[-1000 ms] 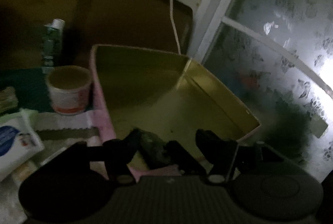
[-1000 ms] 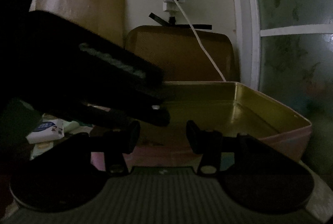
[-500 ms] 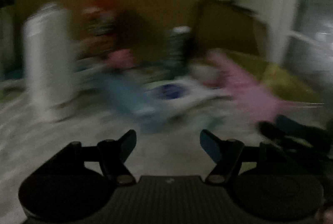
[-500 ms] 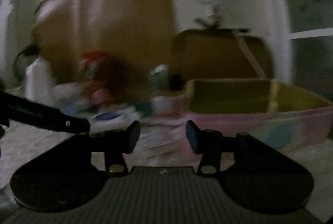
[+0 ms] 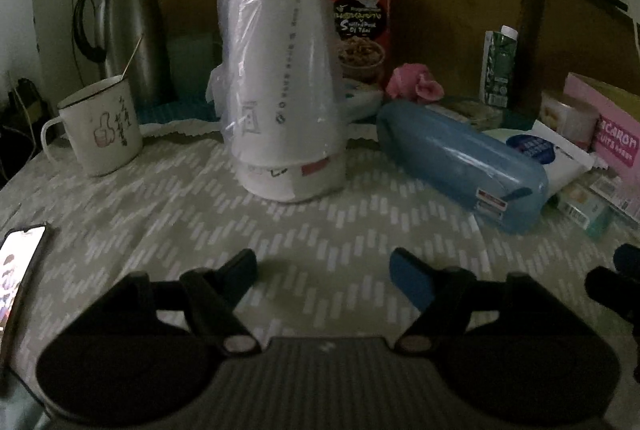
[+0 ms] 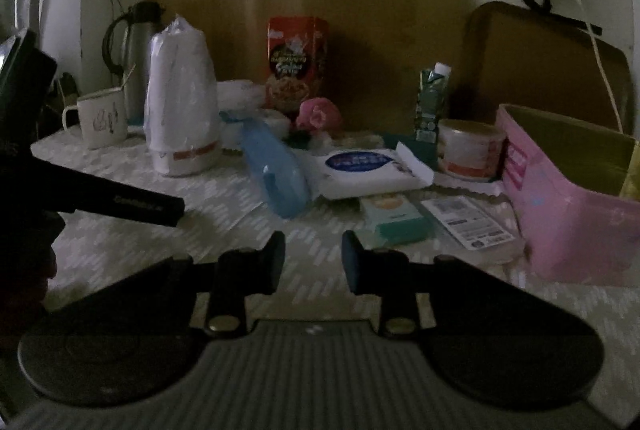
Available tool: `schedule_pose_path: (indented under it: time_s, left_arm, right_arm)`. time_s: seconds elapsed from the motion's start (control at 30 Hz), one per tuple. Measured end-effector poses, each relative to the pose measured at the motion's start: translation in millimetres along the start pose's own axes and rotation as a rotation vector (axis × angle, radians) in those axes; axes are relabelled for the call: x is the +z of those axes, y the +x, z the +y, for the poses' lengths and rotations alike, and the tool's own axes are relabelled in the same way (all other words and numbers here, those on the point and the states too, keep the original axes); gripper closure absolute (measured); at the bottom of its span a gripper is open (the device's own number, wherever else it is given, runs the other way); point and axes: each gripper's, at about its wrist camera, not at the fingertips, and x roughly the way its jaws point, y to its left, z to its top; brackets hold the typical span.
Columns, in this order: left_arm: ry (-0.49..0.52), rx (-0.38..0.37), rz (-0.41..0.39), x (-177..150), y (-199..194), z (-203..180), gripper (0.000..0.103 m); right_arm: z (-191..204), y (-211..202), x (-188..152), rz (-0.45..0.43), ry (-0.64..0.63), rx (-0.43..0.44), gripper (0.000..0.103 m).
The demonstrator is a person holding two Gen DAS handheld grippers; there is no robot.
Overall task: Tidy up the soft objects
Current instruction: 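Withdraw the left tool from the tin toward the blue plastic case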
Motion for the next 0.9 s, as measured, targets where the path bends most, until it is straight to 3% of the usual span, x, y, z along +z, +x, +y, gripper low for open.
schedule_pose_path:
  time_s: [0.47,0.73,0.83,0.9]
  left_arm:
    - [-0.027,-0.043,0.004,-7.8,2.4,11.7,0.020]
    - [-0.026,-0.048,0.007,-6.7,2.9,12.4,0.018]
    - [-0.026,-0.048,0.008,-6.4,3.0,12.3,0.018]
    - [-0.025,-0.049,0.008,-6.4,2.9,12.1,0.017]
  right_arm:
    - [4.8,2.9,-2.3,0.028,-0.017,-0.043,0.069]
    - [4.1,24.2,10.5,0.062,0.026,0.005,0.068]
    - [6.6,28.6,17.9,0.022,0.012,-0.021,0.058]
    - [10.6,29.7,21.6,-0.024,-0.032,-0.052,0.045]
